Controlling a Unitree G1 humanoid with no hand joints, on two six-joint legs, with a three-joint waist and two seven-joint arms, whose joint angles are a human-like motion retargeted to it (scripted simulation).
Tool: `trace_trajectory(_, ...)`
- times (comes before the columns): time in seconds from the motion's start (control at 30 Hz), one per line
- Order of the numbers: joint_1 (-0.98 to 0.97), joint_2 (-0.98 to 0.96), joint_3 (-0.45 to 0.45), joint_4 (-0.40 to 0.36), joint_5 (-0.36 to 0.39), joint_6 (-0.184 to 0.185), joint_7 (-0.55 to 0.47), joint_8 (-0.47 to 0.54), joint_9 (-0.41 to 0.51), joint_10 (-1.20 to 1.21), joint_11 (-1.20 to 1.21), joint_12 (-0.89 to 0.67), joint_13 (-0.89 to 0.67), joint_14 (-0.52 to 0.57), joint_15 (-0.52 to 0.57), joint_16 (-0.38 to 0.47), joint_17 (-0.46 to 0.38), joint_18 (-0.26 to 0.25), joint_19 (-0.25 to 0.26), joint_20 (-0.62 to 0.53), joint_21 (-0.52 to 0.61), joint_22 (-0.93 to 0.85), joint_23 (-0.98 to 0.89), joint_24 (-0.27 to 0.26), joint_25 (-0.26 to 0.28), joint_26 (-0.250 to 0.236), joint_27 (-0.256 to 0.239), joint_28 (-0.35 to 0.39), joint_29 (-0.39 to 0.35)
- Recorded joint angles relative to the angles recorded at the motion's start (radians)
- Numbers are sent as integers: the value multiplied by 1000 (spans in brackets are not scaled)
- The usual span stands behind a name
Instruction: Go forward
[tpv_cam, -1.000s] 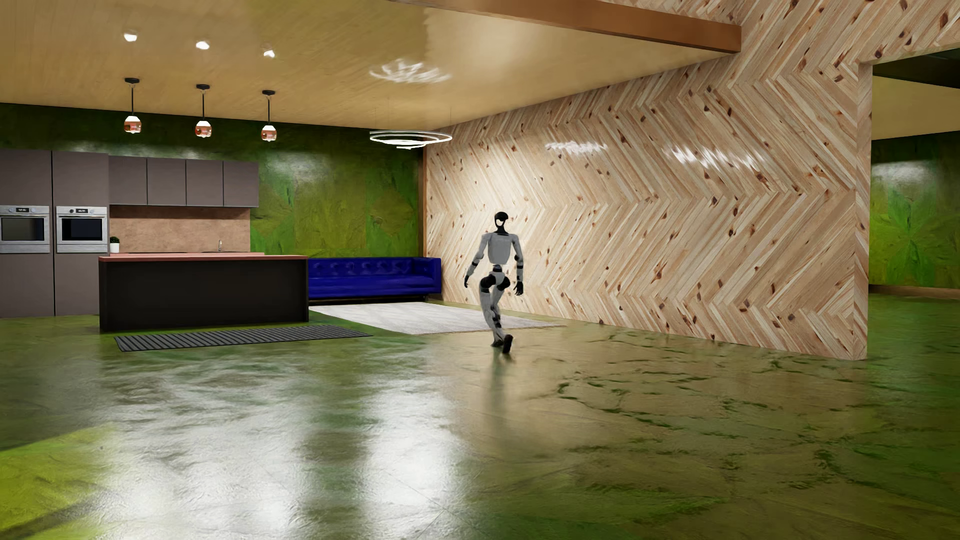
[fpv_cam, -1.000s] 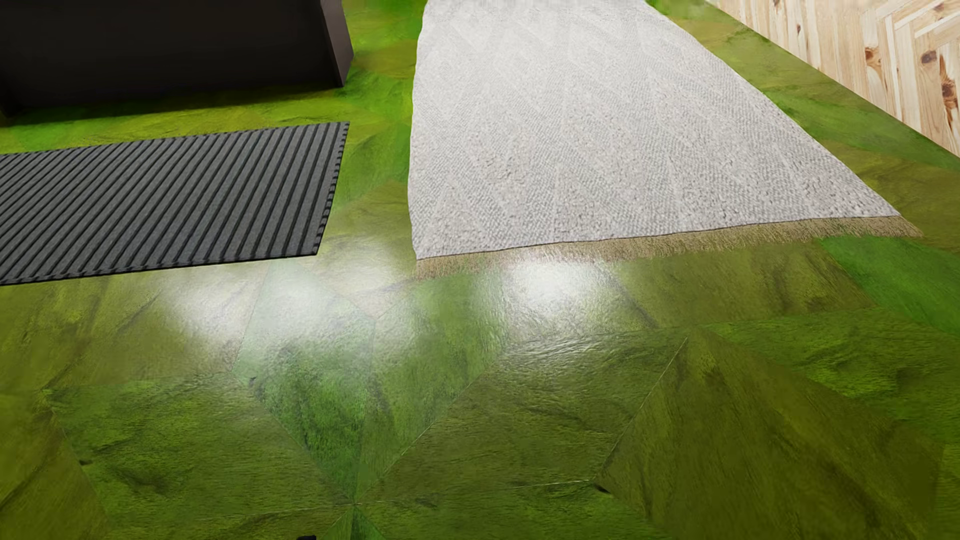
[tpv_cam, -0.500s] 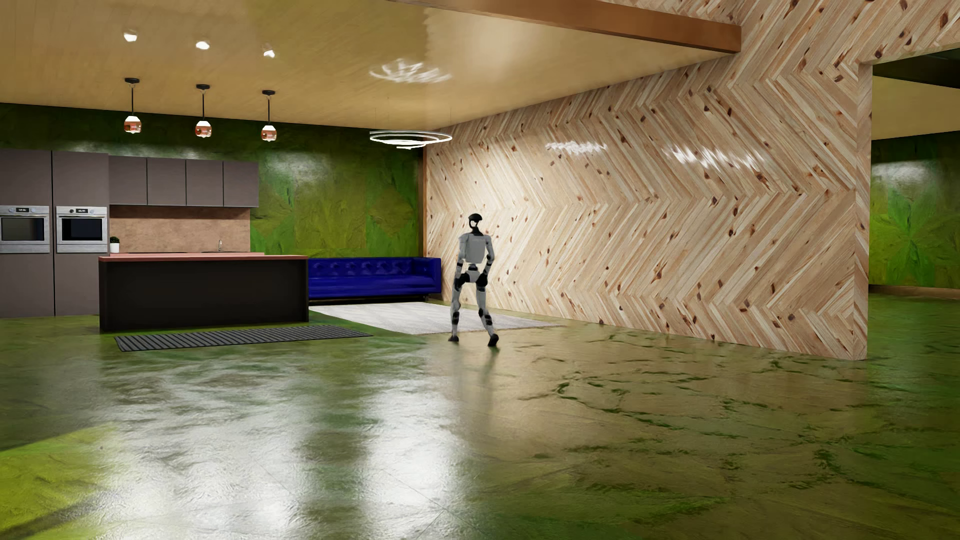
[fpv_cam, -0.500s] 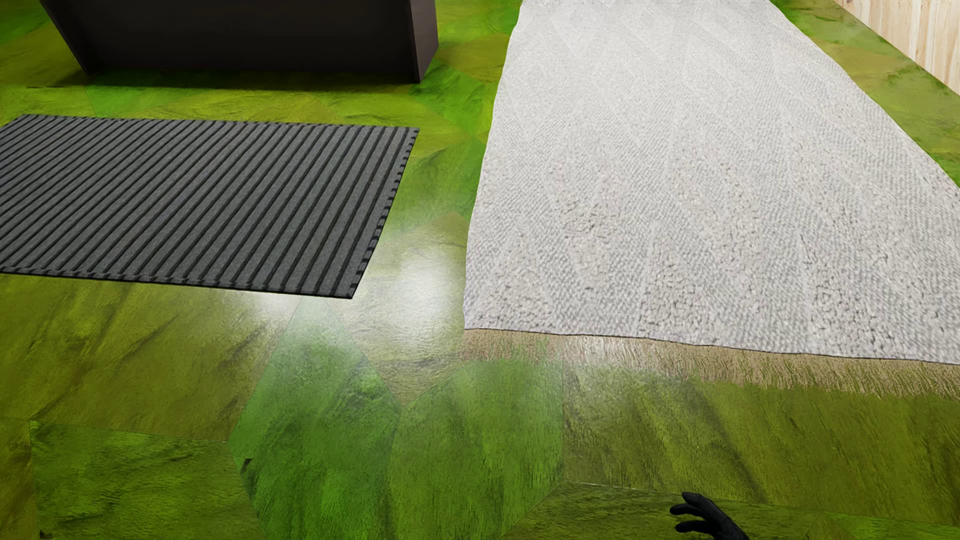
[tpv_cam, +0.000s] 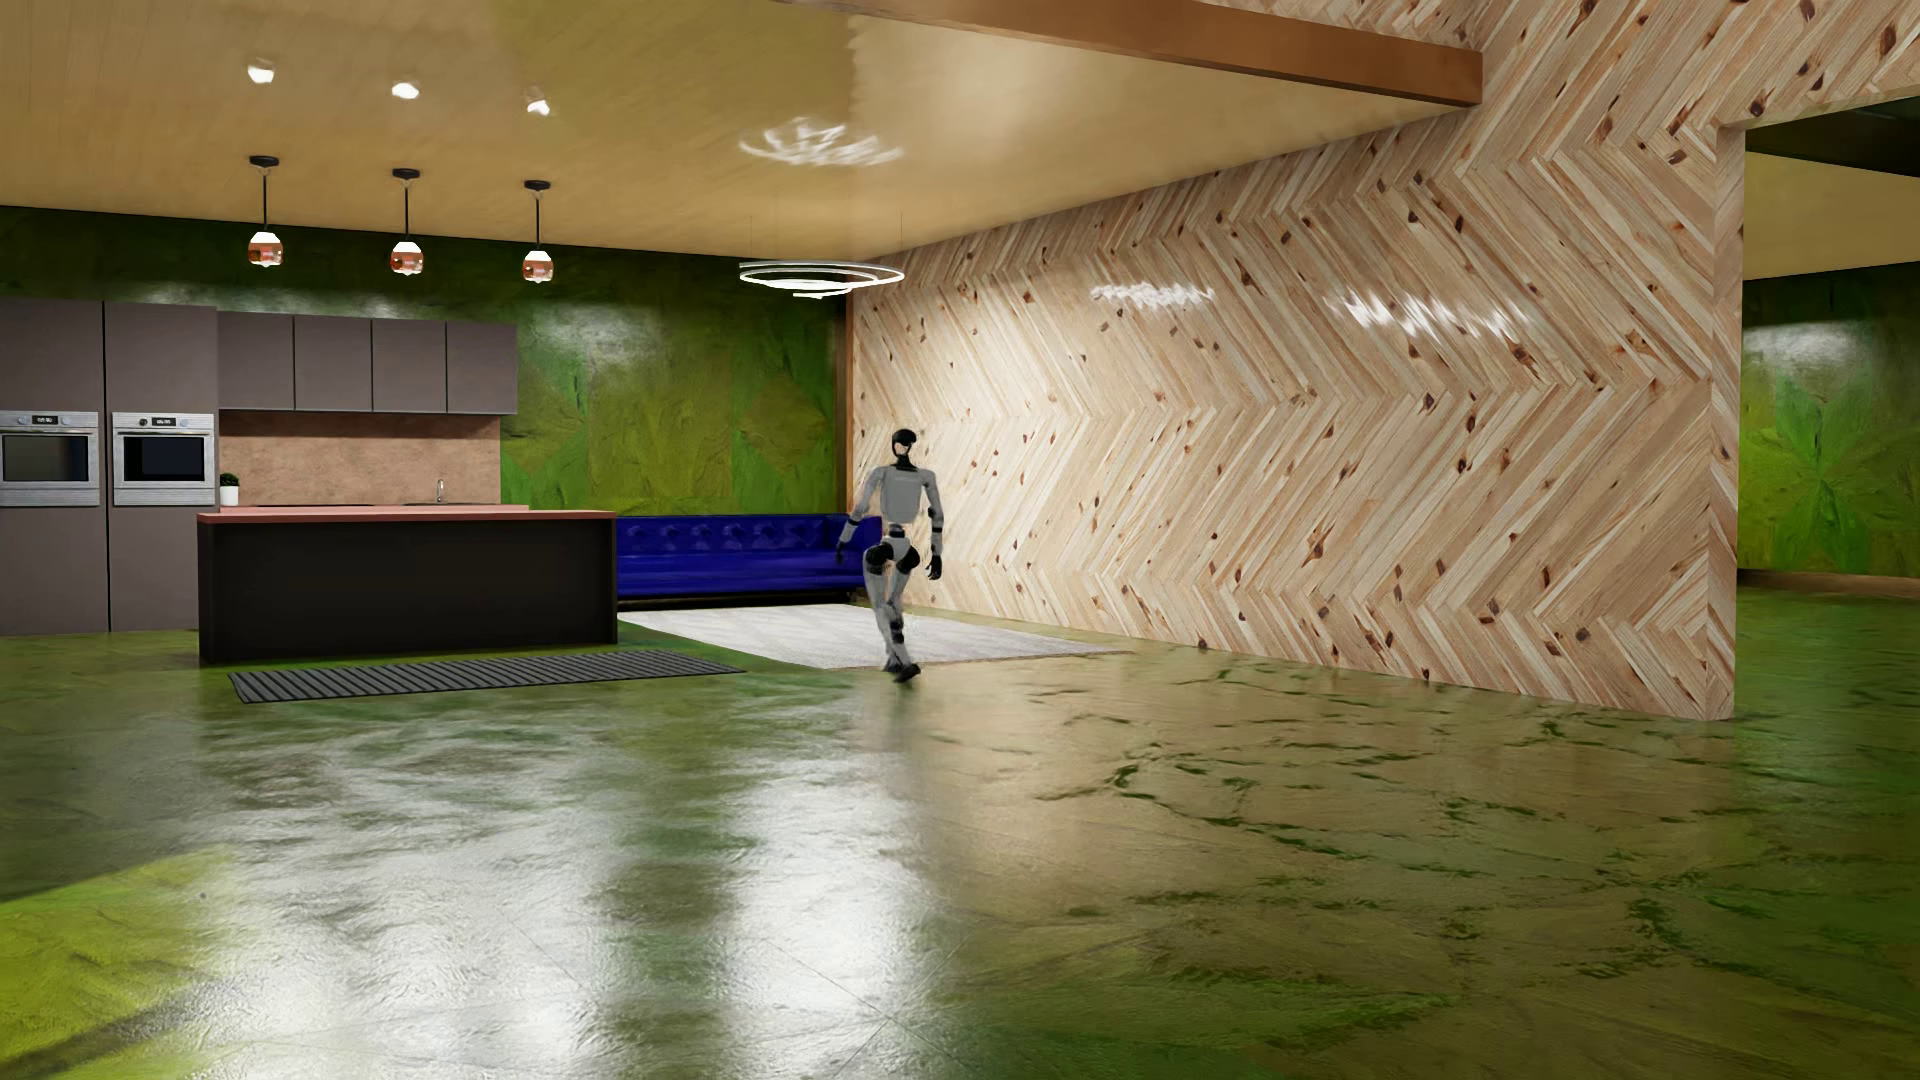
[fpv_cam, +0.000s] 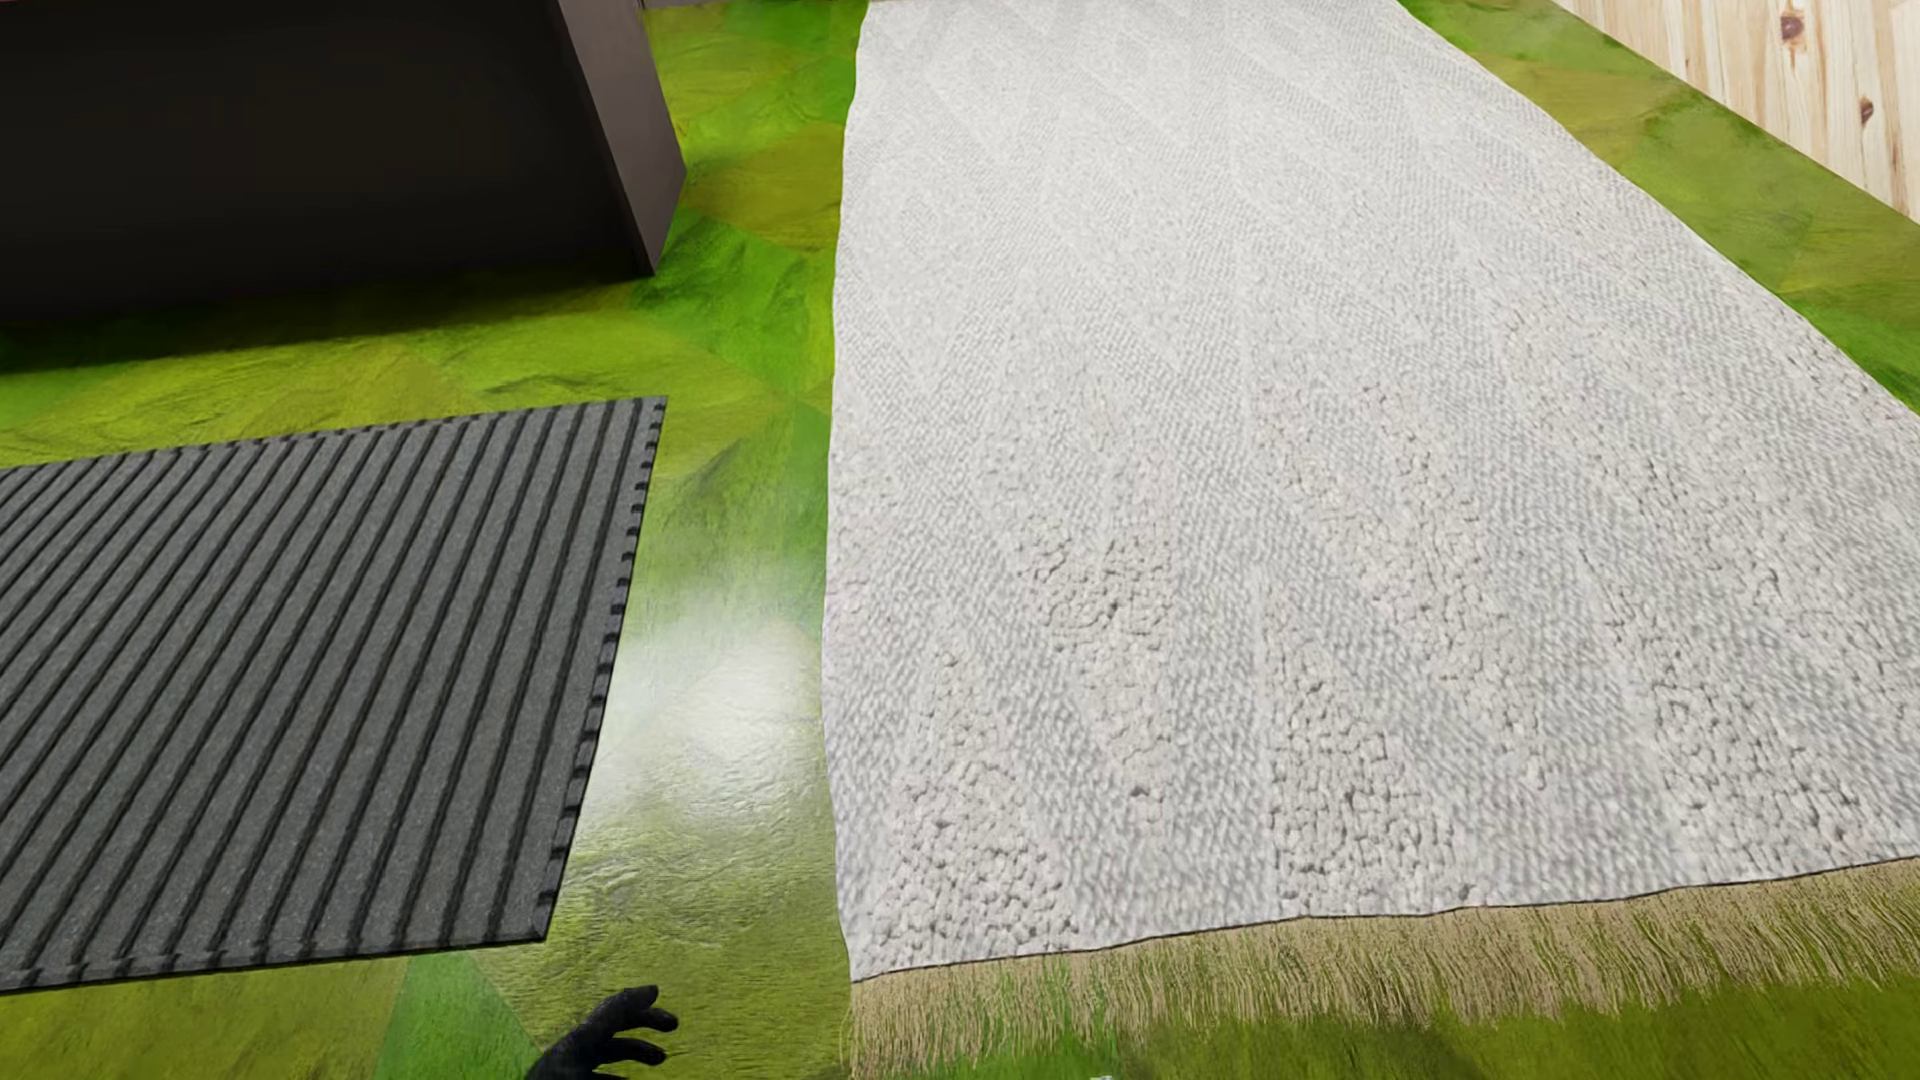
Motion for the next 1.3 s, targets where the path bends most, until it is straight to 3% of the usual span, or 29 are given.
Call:
trace_trajectory(0.03,26,-33,-13,21,15,7,0,0,5,14,106,-7,7,64,-159,-5,2,0,0,26,9,-20,18,0,0,0,0,0,0)
trace_trajectory(0.1,-2,-47,-30,46,45,18,0,0,-14,193,240,21,27,346,-106,-37,13,0,0,47,38,-15,65,0,0,0,0,0,0)
trace_trajectory(0.13,-56,-8,-12,64,87,28,0,0,-16,329,277,53,37,500,-171,-50,18,0,0,41,21,-11,73,0,0,0,0,0,0)
trace_trajectory(0.17,-160,38,7,61,111,28,0,0,-13,524,282,62,31,556,-228,-58,17,0,0,25,28,-6,63,0,0,0,0,0,0)
trace_trajectory(0.23,-347,186,84,51,141,13,0,0,1,805,244,97,-2,503,-285,-64,12,0,0,-30,47,22,37,0,0,0,0,0,0)
trace_trajectory(0.3,-504,344,192,35,140,-22,0,0,12,829,168,142,-55,508,-312,-62,1,0,0,-42,49,66,-6,0,0,0,0,0,0)
trace_trajectory(0.43,-676,590,361,39,112,-45,0,0,42,304,81,222,-161,698,-408,-52,-64,0,0,-61,9,144,-171,0,0,0,0,0,0)
trace_trajectory(0.47,-689,609,392,38,110,-44,0,0,37,139,88,230,-195,647,-447,-55,-79,0,0,-87,-11,172,-192,0,0,0,0,0,0)
trace_trajectory(0.5,-680,652,409,34,112,-40,0,0,32,28,83,251,-216,366,-484,-60,-87,0,0,-98,-44,197,-211,0,0,0,0,0,0)
trace_trajectory(0.53,-676,669,440,36,98,-46,0,0,22,-134,95,256,-245,198,-491,-60,-90,0,0,-148,-55,234,-207,0,0,0,0,0,0)
trace_trajectory(0.57,-684,703,452,30,83,-49,0,0,25,7,116,276,-257,148,-465,-65,-90,0,0,-152,-75,257,-209,0,0,0,0,0,0)
trace_trajectory(0.6,-717,717,454,6,66,-58,0,0,23,4,155,291,-261,230,-410,-74,-87,0,0,-158,-89,269,-204,0,0,0,0,0,0)
trace_trajectory(0.63,-718,729,470,-11,45,-61,0,0,13,30,198,305,-244,393,-312,-82,-82,0,0,-173,-108,284,-200,0,0,0,0,0,0)
trace_trajectory(0.67,-731,724,463,-38,22,-73,0,0,0,82,270,317,-221,501,-141,-90,-67,0,0,-167,-122,298,-178,0,0,0,0,0,0)
trace_trajectory(0.7,-715,673,454,-64,-5,-81,0,0,-11,135,393,335,-187,524,66,-94,-54,0,0,-129,-128,287,-156,0,0,0,0,0,0)
trace_trajectory(0.73,-679,580,458,-86,-22,-83,0,0,-5,162,538,330,-168,513,192,-96,-43,0,0,-102,-118,268,-136,0,0,0,0,0,0)
trace_trajectory(0.77,-639,467,441,-121,-30,-81,0,0,-1,183,712,321,-159,493,134,-94,-40,0,0,-92,-87,239,-113,0,0,0,0,0,0)
trace_trajectory(0.83,-486,302,361,-127,-12,-59,0,0,22,160,910,260,-162,390,-264,-89,-22,0,0,-100,-35,234,-53,0,0,0,0,0,0)
trace_trajectory(0.87,-405,220,304,-118,-6,-48,0,0,26,123,926,233,-156,320,-332,-81,-12,0,0,-89,-28,206,-36,0,0,0,0,0,0)
trace_trajectory(0.93,-254,101,167,-72,-7,-21,0,0,35,51,785,167,-118,191,-318,-48,-6,0,0,-75,-6,157,-53,0,0,0,0,0,0)
trace_trajectory(1.0,-133,29,80,-40,-19,-12,0,0,38,2,487,91,-77,81,-254,-11,-7,0,0,-64,23,107,-78,0,0,0,0,0,0)
trace_trajectory(1.1,-37,6,10,-8,-22,-12,0,0,1,-2,-1,3,-26,-48,-159,26,0,0,0,6,34,6,-64,0,0,0,0,0,0)
trace_trajectory(1.17,14,-38,-27,28,-10,-4,0,0,3,-1,110,-32,-8,26,-142,31,7,0,0,54,62,-38,1,0,0,0,0,0,0)
trace_trajectory(1.2,18,-63,-25,33,11,6,0,0,-6,38,160,-31,0,145,-79,21,11,0,0,68,89,-40,39,0,0,0,0,0,0)
trace_trajectory(1.23,11,-56,-14,47,39,27,0,0,-7,125,228,-4,11,317,-86,2,10,0,0,87,113,-42,72,0,0,0,0,0,0)
trace_trajectory(1.27,-34,-8,-5,60,68,33,0,0,-7,261,264,21,15,499,-146,-10,15,0,0,84,123,-24,96,0,0,0,0,0,0)
trace_trajectory(1.3,-143,22,-7,57,82,30,0,0,-16,428,273,36,11,610,-202,-16,16,0,0,55,118,-14,90,0,0,0,0,0,0)
